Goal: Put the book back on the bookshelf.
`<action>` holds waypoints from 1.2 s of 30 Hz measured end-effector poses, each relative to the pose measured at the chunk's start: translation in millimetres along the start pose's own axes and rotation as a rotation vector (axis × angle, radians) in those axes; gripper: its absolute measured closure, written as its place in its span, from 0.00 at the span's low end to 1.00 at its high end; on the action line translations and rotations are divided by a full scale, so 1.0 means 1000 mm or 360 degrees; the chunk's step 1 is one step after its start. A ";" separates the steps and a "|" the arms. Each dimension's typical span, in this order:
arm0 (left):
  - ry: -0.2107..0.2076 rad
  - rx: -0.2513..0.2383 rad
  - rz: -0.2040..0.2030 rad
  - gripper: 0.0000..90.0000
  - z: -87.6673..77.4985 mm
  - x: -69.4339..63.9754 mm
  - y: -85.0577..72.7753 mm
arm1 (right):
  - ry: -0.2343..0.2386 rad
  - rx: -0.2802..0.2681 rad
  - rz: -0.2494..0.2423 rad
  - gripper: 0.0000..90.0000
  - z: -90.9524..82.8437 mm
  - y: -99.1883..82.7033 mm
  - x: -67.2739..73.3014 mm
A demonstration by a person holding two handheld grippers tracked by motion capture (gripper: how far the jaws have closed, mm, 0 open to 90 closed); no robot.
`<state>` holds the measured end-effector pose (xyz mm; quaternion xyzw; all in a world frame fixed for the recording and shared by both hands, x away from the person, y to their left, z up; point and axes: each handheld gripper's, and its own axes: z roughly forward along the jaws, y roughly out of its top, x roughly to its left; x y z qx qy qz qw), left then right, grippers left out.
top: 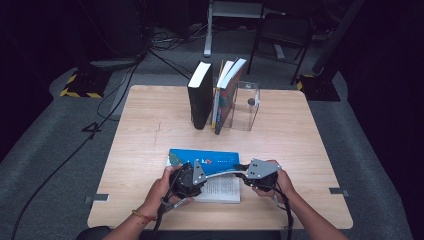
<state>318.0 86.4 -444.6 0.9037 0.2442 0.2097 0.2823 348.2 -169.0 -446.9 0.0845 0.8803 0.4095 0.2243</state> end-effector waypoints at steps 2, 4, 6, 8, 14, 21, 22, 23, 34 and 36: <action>0.0032 0.0009 0.0007 0.66 0.002 -0.002 0.002 | -0.0007 0.0009 0.0000 0.87 0.000 0.001 0.001; 0.0049 0.0008 0.0010 0.70 0.004 -0.004 0.004 | -0.0014 0.0016 0.0001 0.86 0.000 0.002 0.001; 0.0067 -0.0007 -0.0005 0.75 0.007 -0.006 0.006 | -0.0027 0.0028 -0.0008 0.86 0.000 0.004 0.003; 0.0060 -0.0029 -0.0018 0.77 0.008 -0.007 0.007 | -0.0030 0.0030 -0.0007 0.86 0.000 0.004 0.003; 0.0090 -0.0080 0.0001 0.88 0.010 -0.008 0.006 | -0.0073 -0.0006 0.0034 0.77 0.000 0.006 0.002; 0.0009 -0.0135 -0.0063 0.91 0.005 0.003 0.004 | -0.0064 -0.0153 0.0301 0.56 -0.016 -0.011 -0.023; 0.0024 -0.0128 -0.0042 0.91 0.004 0.001 0.004 | -0.0057 -0.0137 0.0314 0.56 -0.016 -0.014 -0.025; 0.0030 -0.0126 -0.0027 0.90 0.005 0.000 0.005 | -0.0046 -0.0116 0.0312 0.55 -0.016 -0.018 -0.027; -0.0079 -0.0103 -0.0006 0.80 0.007 -0.002 -0.001 | 0.0097 -0.0117 0.0117 0.58 -0.004 -0.007 -0.014; -0.0109 -0.0092 -0.0006 0.79 0.006 -0.002 -0.002 | 0.0117 -0.0095 0.0016 0.68 -0.003 -0.005 -0.007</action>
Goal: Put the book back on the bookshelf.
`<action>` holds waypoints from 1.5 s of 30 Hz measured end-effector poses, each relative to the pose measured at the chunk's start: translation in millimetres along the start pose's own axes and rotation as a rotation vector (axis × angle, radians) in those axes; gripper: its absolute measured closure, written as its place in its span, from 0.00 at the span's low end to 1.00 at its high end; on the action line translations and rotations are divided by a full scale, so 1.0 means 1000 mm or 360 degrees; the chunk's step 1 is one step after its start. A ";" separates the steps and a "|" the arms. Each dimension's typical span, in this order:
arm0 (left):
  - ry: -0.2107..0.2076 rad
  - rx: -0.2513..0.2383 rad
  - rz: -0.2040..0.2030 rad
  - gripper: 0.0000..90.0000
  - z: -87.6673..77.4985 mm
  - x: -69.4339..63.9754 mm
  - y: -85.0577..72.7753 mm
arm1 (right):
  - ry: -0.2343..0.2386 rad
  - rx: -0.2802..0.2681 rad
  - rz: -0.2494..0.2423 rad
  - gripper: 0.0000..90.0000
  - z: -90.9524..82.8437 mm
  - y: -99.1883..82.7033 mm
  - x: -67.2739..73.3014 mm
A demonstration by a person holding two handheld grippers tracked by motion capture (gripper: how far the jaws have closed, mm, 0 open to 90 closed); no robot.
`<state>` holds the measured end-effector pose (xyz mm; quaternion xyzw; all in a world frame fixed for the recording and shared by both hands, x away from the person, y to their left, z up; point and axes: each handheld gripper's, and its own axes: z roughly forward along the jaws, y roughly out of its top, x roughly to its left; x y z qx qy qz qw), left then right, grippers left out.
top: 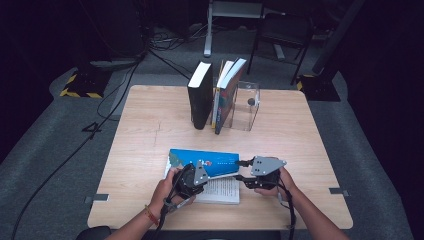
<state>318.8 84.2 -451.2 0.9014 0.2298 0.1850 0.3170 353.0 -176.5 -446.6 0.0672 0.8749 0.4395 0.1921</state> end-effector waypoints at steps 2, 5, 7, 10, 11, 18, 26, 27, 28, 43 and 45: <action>-0.0007 -0.0009 0.0002 0.78 -0.001 -0.001 -0.001 | 0.0056 -0.0016 -0.0045 0.78 -0.001 0.000 0.004; -0.0080 -0.0030 -0.0014 0.72 -0.004 -0.001 -0.002 | 0.0094 0.0015 -0.0064 0.81 -0.001 -0.002 0.006; -0.0144 -0.0038 -0.0035 0.70 -0.006 0.000 -0.003 | 0.0098 0.0015 -0.0059 0.82 -0.001 -0.002 0.006; -0.0146 -0.0020 0.0021 0.43 -0.008 -0.009 -0.001 | 0.0073 0.0009 -0.0050 0.83 -0.001 -0.001 0.007; -0.0129 -0.0021 0.0028 0.43 -0.008 -0.013 0.000 | 0.0073 0.0009 -0.0050 0.83 -0.001 -0.001 0.007; -0.0115 0.0041 0.0059 0.29 0.003 -0.024 0.001 | 0.0093 0.0045 -0.0055 0.85 0.001 0.000 0.008; -0.0040 0.0011 0.0036 0.44 0.006 -0.024 0.004 | 0.0077 0.0070 -0.0064 0.86 0.001 0.002 0.009; -0.0040 0.0011 0.0036 0.47 0.006 -0.024 0.004 | 0.0077 0.0070 -0.0064 0.86 0.001 0.002 0.009; 0.0001 0.0001 0.0039 0.47 0.005 -0.023 0.007 | 0.0061 0.0066 -0.0073 0.86 0.001 0.004 0.010; 0.0082 -0.0274 -0.0098 0.94 -0.029 0.008 0.012 | -0.0109 0.0035 0.0310 0.54 -0.014 -0.028 -0.028; 0.0103 -0.0327 -0.0105 0.94 -0.035 0.011 0.011 | -0.0088 0.0070 0.0355 0.54 -0.009 -0.035 -0.032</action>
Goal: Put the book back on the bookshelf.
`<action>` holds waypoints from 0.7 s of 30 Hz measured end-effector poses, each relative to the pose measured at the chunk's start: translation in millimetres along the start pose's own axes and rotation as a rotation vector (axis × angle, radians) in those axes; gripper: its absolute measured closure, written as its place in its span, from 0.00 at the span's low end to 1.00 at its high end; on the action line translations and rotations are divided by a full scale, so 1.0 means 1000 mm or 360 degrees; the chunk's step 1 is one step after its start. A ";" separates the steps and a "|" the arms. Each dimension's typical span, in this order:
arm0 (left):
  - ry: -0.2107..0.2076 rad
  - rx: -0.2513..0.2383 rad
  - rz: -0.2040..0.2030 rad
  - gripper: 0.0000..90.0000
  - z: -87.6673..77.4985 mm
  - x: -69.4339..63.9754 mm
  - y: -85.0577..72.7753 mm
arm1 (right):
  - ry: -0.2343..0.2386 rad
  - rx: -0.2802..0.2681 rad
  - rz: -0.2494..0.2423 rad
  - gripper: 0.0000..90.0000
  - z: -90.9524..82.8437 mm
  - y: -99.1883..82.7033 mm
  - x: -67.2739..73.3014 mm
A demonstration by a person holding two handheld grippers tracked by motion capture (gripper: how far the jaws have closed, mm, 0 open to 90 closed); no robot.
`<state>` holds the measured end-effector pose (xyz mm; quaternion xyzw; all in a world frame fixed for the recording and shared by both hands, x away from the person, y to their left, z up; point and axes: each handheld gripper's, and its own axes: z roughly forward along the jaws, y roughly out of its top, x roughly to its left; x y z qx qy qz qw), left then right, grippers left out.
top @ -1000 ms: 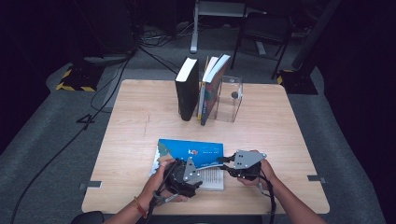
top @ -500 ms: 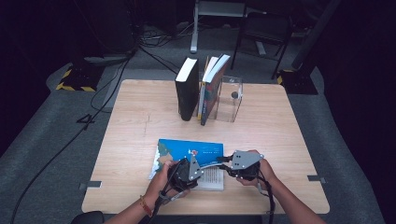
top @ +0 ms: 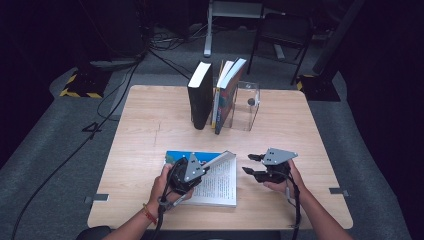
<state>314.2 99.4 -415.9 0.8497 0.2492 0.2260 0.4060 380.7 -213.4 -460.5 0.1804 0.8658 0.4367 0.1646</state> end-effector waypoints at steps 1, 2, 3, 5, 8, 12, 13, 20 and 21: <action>0.0008 -0.0008 0.0008 0.94 -0.002 0.001 0.001 | -0.0001 0.0030 0.0016 0.54 0.005 -0.003 -0.001; 0.0015 -0.0027 -0.0007 0.94 -0.005 0.003 0.002 | 0.0002 0.0050 0.0016 0.54 0.008 -0.004 -0.002; 0.0024 -0.0046 -0.0021 0.94 -0.007 0.004 0.002 | 0.0018 0.0075 0.0023 0.54 0.013 -0.006 -0.001; 0.0025 -0.0064 -0.0041 0.94 -0.010 0.009 0.003 | 0.0024 0.0107 0.0023 0.54 0.021 -0.007 0.000; 0.0053 -0.0105 -0.0033 0.94 -0.015 0.011 0.004 | 0.0033 0.0137 0.0017 0.54 0.030 -0.006 0.002; 0.0050 -0.0135 -0.0037 0.94 -0.018 0.013 0.004 | 0.0049 0.0150 0.0043 0.54 0.035 -0.008 0.001; 0.0045 -0.0147 -0.0033 0.94 -0.019 0.014 0.004 | 0.0059 0.0144 0.0068 0.54 0.036 -0.009 -0.001; -0.0005 -0.0184 -0.0037 0.94 -0.019 0.013 0.006 | 0.0050 0.0199 0.0085 0.53 0.047 -0.017 -0.007; -0.0019 -0.0188 -0.0028 0.94 -0.018 0.012 0.006 | 0.0084 0.0167 0.0099 0.52 0.048 -0.017 -0.007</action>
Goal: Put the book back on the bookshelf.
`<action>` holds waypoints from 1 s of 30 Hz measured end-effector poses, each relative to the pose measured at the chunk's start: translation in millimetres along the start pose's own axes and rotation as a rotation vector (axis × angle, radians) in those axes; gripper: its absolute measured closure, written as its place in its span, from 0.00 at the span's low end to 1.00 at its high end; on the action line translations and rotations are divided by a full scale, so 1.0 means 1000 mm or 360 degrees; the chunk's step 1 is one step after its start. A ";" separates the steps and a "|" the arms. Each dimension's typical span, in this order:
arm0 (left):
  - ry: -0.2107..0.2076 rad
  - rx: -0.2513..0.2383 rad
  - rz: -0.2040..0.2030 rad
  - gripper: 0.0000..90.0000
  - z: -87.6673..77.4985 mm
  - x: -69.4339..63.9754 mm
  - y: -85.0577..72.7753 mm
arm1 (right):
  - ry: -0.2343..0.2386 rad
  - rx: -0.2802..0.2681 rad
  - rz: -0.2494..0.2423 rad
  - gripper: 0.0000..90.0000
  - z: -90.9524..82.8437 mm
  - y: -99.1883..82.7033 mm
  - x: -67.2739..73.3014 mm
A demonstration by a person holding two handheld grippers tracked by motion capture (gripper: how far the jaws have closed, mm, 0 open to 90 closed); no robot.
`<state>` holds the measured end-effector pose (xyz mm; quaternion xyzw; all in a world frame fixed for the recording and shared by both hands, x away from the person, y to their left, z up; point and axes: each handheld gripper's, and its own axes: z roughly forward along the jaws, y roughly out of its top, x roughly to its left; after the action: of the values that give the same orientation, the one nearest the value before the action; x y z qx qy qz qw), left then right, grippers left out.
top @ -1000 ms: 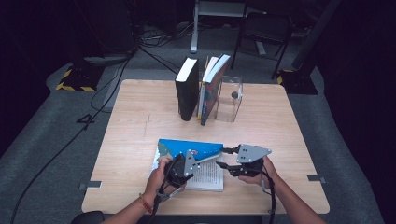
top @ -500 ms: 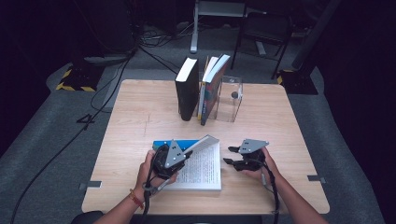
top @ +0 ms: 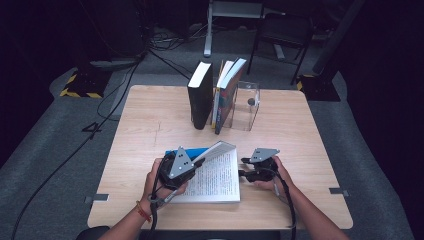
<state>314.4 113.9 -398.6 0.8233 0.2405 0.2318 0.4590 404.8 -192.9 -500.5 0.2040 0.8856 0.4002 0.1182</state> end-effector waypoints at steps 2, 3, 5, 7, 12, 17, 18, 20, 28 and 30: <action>-0.0023 -0.0003 -0.0009 0.94 0.001 0.001 -0.001 | 0.0035 -0.0056 -0.0026 0.53 -0.002 0.002 0.003; -0.0034 -0.0011 -0.0026 0.94 0.001 0.003 -0.002 | 0.0041 -0.0079 -0.0031 0.53 -0.004 0.001 0.003; -0.0066 -0.0009 -0.0054 0.93 0.001 0.005 -0.002 | 0.0058 -0.0179 0.0018 0.55 -0.011 0.000 0.001; -0.0093 -0.0006 -0.0083 0.93 0.002 0.006 -0.003 | 0.0072 -0.0238 0.0027 0.57 -0.017 0.001 0.001; -0.0239 0.0070 -0.0184 0.92 0.006 0.010 -0.004 | 0.0103 -0.0295 0.0055 0.61 -0.021 0.003 0.003; -0.0336 0.0304 -0.0128 0.90 0.014 0.001 -0.001 | 0.0136 -0.0379 0.0057 0.66 -0.029 0.009 0.006; -0.0319 0.0318 -0.0098 0.90 0.014 -0.003 -0.001 | 0.0136 -0.0386 0.0053 0.66 -0.030 0.010 0.007; -0.0312 0.0314 -0.0070 0.91 0.013 -0.004 0.000 | 0.0129 -0.0392 0.0043 0.67 -0.032 0.012 0.008; -0.0397 0.0217 -0.0044 0.91 0.015 -0.001 -0.002 | 0.0127 -0.0452 0.0029 0.73 -0.041 0.018 0.010; -0.0415 0.0185 -0.0024 0.92 0.016 0.000 -0.001 | 0.0109 -0.0454 0.0015 0.73 -0.044 0.020 0.010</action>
<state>324.5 103.9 -406.9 0.8698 0.1979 0.1050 0.4395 384.6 -205.7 -456.9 0.1756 0.8222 0.5293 0.1140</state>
